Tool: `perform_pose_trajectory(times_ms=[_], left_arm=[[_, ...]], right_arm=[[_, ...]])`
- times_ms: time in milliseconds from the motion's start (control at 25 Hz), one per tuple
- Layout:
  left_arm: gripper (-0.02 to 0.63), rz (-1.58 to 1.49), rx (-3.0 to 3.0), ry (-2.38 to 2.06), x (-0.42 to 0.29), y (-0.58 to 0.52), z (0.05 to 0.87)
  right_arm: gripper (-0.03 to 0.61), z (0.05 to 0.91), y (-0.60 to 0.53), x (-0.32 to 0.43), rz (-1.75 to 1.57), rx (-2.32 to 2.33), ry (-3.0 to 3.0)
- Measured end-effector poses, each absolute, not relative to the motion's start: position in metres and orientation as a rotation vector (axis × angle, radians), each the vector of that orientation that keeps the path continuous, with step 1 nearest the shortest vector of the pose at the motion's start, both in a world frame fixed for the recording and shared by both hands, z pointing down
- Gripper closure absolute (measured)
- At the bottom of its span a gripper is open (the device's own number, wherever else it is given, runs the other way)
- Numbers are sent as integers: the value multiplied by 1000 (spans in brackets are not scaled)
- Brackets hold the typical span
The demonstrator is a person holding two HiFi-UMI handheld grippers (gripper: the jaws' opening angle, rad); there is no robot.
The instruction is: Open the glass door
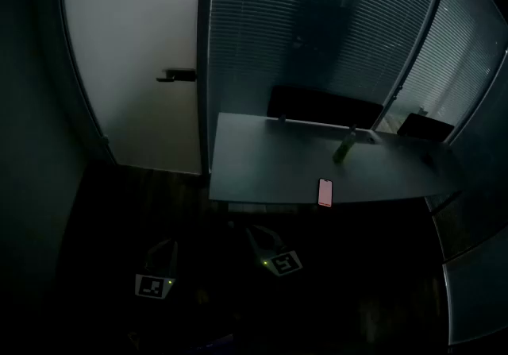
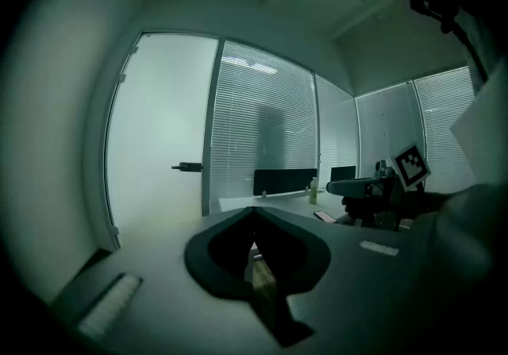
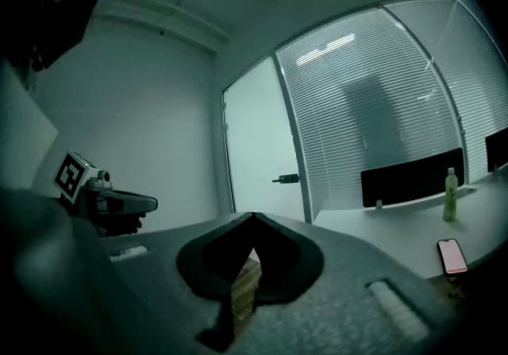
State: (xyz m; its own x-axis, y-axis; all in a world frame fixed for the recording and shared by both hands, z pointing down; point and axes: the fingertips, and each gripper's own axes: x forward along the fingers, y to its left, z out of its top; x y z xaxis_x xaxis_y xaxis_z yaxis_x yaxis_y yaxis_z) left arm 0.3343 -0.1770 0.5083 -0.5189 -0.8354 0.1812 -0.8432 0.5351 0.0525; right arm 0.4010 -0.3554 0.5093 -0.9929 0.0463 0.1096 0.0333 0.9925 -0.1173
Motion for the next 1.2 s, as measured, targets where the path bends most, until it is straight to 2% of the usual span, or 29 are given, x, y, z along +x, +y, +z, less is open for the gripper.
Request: perform_pose_trajectory(times_ms=[1200], left_arm=[[609,16,1495,-2551,136,-181,515]], right_arm=[[577,512,-348,204,128,-4,-3001]])
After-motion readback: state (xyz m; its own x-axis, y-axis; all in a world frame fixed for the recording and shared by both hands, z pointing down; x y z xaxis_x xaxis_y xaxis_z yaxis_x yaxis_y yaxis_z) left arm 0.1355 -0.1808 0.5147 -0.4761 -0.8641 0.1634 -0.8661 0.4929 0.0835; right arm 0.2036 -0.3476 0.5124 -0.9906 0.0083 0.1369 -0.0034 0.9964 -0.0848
